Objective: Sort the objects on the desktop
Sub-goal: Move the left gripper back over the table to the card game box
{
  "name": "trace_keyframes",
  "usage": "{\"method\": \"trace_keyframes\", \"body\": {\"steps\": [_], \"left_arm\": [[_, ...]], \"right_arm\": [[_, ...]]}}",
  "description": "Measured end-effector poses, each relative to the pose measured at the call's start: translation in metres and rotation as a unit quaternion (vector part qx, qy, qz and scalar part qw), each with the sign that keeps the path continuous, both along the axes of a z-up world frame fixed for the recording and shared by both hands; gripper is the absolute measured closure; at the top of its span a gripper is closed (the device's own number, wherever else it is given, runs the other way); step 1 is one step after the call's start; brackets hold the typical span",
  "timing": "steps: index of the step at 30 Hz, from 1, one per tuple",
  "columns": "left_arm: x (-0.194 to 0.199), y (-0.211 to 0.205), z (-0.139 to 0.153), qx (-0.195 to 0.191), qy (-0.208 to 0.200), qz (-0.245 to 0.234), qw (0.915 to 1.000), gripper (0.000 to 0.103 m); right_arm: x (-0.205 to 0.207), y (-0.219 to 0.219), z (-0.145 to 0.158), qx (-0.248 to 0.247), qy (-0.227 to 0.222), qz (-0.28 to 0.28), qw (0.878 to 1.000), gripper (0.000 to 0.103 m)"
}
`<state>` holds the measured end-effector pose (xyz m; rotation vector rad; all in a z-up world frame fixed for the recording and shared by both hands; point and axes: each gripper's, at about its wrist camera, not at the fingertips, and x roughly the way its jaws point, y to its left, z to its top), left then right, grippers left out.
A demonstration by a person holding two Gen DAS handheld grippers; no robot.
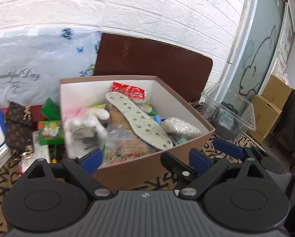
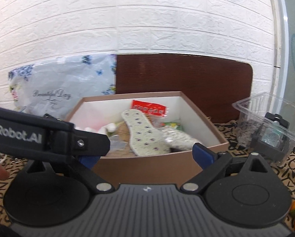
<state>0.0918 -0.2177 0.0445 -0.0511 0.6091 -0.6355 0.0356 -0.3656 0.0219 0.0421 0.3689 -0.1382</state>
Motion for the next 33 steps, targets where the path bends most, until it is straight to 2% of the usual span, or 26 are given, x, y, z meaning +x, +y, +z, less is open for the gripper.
{"method": "trace_keyframes", "body": {"steps": [8,16,24,33], "left_arm": [[-0.023,0.055,-0.016,-0.012,0.007,0.044,0.9989,0.006],[-0.034,0.135,-0.045,-0.034,0.042,0.105,0.9930,0.006],[-0.028,0.206,-0.066,-0.071,0.085,0.164,0.9802,0.006],[-0.016,0.265,-0.080,-0.102,0.095,0.226,0.9642,0.006]], "right_arm": [[-0.007,0.045,-0.008,0.006,0.010,0.056,0.998,0.007],[-0.003,0.117,-0.028,-0.010,0.039,0.138,0.990,0.007],[0.006,0.178,-0.042,-0.026,0.062,0.201,0.977,0.007],[0.028,0.224,-0.054,-0.031,0.082,0.238,0.967,0.007]]}}
